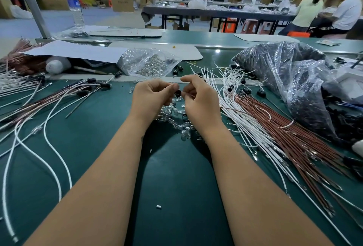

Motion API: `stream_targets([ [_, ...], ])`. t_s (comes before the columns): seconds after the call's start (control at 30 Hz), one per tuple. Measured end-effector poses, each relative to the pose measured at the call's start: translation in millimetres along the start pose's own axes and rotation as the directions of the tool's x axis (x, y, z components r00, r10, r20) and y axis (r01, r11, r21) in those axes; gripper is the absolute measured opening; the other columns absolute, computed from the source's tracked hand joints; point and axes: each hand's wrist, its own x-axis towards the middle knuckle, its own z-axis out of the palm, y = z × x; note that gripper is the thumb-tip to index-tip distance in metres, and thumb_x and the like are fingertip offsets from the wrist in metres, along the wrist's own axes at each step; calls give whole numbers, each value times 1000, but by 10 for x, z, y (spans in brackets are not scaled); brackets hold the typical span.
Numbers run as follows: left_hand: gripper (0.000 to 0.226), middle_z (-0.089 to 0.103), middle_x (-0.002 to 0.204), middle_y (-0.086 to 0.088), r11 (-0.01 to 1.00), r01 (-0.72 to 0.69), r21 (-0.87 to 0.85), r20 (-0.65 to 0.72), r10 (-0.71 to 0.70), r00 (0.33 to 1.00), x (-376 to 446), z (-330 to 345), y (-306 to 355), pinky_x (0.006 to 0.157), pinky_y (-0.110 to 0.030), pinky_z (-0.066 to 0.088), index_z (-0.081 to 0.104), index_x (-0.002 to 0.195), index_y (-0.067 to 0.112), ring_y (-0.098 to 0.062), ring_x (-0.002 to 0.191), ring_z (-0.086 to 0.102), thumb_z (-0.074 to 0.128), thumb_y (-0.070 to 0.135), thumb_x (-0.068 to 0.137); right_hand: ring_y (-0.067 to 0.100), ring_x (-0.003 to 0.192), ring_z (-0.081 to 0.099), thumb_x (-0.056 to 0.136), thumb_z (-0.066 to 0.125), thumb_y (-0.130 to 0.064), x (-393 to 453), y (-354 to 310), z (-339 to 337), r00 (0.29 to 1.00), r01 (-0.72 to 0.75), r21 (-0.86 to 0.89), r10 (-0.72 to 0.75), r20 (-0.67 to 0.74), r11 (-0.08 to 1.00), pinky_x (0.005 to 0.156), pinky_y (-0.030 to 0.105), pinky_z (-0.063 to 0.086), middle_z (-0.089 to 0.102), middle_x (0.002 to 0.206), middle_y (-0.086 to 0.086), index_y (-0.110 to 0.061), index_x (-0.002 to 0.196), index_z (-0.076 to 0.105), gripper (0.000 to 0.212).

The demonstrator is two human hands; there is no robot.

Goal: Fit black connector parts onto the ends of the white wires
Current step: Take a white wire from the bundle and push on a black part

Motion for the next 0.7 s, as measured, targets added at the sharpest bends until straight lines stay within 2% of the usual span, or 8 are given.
stream_targets([
  [0.23,9,67,63,-2,994,48,-94,0,-48,999,-3,9,29,57,-18,52,66,90,2,-7,55,61,62,9,92,12,77,59,86,56,6,-15,-12,6,1000,10,-15,-10,13,1000,67,18,40,67,84,1,-11,117,64,37],
  [0.37,11,68,59,3,993,34,-112,12,-33,999,-3,3,41,55,-18,53,66,81,7,-7,53,61,62,7,91,20,90,60,89,60,-7,-8,-58,14,997,39,-43,-36,70,998,79,27,47,68,97,7,-6,111,66,23],
  [0.43,15,68,58,3,999,-6,-54,3,6,1000,-9,4,33,53,-19,51,66,77,12,-7,50,59,63,9,91,22,95,57,90,62,-12,2,-60,22,993,63,-121,-50,110,991,81,32,47,65,101,7,-6,106,66,18],
  [0.5,17,67,60,3,996,-51,72,-109,58,992,15,-14,11,51,-20,48,65,75,16,-7,48,55,63,15,92,18,92,55,94,58,-12,19,-34,13,994,66,-242,-44,96,968,79,27,44,64,101,6,-7,106,65,16],
  [0.57,17,69,71,-1,980,-14,198,-329,80,941,76,-83,-23,57,-24,47,65,79,15,-10,55,57,60,22,94,13,85,51,96,53,-13,32,14,-14,999,35,-374,-25,31,927,75,22,38,64,98,3,-7,107,63,15],
  [0.63,19,71,87,-6,953,137,269,-579,47,814,142,-219,-53,66,-24,42,66,91,13,-17,73,62,55,27,96,13,80,47,96,52,-13,34,63,-51,999,-28,-486,6,-46,874,74,23,35,63,93,2,-9,104,61,12],
  [0.67,20,71,97,-7,932,232,278,-657,8,754,156,-283,-61,70,-24,39,65,99,12,-22,87,62,52,28,96,14,79,48,96,52,-10,33,79,-68,997,-57,-521,24,-71,852,74,24,36,62,90,2,-10,102,60,10],
  [0.7,22,68,107,-7,898,315,307,-690,-18,724,155,-317,-72,75,-25,36,63,107,12,-25,102,58,51,26,96,15,77,49,95,52,-8,33,87,-77,996,-76,-539,37,-82,839,73,26,36,62,86,1,-11,100,60,10],
])
